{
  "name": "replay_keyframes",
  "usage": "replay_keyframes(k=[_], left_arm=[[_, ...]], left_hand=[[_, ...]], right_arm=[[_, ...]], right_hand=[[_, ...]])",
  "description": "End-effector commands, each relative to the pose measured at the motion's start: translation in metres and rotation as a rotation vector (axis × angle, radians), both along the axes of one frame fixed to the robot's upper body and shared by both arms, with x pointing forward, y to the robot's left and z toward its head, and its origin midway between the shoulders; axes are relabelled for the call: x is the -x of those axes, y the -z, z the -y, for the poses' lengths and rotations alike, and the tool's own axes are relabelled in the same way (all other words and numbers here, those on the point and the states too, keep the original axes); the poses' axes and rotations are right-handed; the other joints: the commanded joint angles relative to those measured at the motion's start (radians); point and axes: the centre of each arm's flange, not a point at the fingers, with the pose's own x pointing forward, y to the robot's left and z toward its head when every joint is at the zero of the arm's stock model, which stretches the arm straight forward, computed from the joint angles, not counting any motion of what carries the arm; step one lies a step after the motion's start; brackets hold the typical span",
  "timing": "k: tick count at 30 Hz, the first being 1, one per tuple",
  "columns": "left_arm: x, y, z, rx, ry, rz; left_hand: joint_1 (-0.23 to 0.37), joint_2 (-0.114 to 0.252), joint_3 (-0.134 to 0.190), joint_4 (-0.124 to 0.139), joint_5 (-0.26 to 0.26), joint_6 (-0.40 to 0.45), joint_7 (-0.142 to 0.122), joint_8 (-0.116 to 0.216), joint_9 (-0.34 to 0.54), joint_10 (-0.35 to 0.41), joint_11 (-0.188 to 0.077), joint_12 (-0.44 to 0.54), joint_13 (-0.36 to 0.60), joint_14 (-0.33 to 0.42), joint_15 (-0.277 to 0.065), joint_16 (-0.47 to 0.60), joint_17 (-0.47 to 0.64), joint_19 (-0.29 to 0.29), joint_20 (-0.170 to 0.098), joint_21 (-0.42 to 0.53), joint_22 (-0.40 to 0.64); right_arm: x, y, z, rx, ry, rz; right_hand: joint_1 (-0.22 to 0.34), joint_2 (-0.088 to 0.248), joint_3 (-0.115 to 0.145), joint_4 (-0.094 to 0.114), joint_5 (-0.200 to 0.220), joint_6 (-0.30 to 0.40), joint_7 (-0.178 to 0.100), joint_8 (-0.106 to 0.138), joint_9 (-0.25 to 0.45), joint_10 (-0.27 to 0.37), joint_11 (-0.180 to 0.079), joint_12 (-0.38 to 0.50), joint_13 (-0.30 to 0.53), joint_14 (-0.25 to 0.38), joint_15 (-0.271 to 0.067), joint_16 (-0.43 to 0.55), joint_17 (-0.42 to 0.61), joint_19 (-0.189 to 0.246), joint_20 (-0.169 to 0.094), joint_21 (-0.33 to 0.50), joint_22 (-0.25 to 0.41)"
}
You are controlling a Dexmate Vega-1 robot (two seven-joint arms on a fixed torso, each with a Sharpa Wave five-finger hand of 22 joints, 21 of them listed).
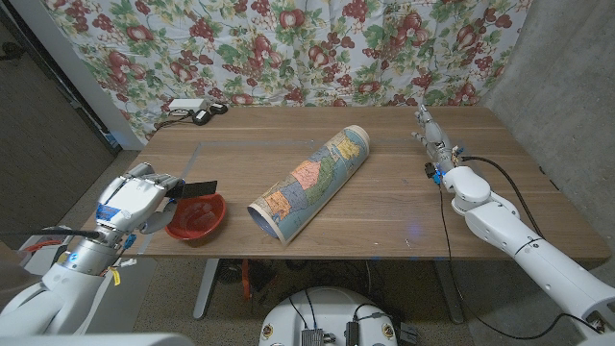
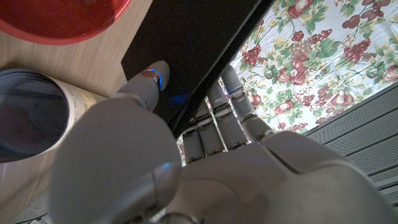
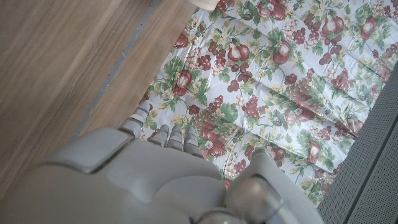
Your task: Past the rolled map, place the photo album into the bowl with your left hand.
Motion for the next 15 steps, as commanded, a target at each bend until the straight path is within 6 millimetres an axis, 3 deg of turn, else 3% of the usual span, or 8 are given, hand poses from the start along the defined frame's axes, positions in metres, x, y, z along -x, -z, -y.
replay_keyframes(k=[1, 15], left_arm=[[0.004, -0.007, -0.009, -0.052, -0.020, -0.008], [0.002, -0.010, -0.020, -0.113, -0.025, -0.017]], left_hand=[[0.034, 0.026, -0.006, -0.001, 0.003, 0.098, -0.049, 0.011, 0.002, 0.066, -0.057, -0.004, 0.002, -0.006, -0.120, -0.004, 0.002, -0.008, -0.018, -0.008, -0.001], [0.043, 0.028, -0.016, 0.004, 0.004, 0.099, -0.051, 0.008, -0.004, 0.066, -0.060, -0.010, 0.001, -0.012, -0.119, -0.009, 0.003, -0.014, -0.017, -0.013, -0.003]], right_arm=[[0.003, 0.002, 0.002, -0.006, 0.003, 0.007], [0.005, 0.004, -0.001, -0.007, -0.001, 0.010]], right_hand=[[0.002, 0.005, -0.004, 0.000, 0.003, 0.005, -0.004, 0.002, 0.003, -0.002, -0.003, -0.002, 0.004, -0.003, -0.009, 0.000, 0.003, 0.005, 0.001, 0.002, 0.003], [0.002, 0.005, -0.004, 0.000, 0.003, 0.005, -0.005, 0.002, 0.003, -0.002, -0.004, -0.003, 0.004, -0.002, -0.009, 0.000, 0.003, 0.005, 0.002, 0.002, 0.003]])
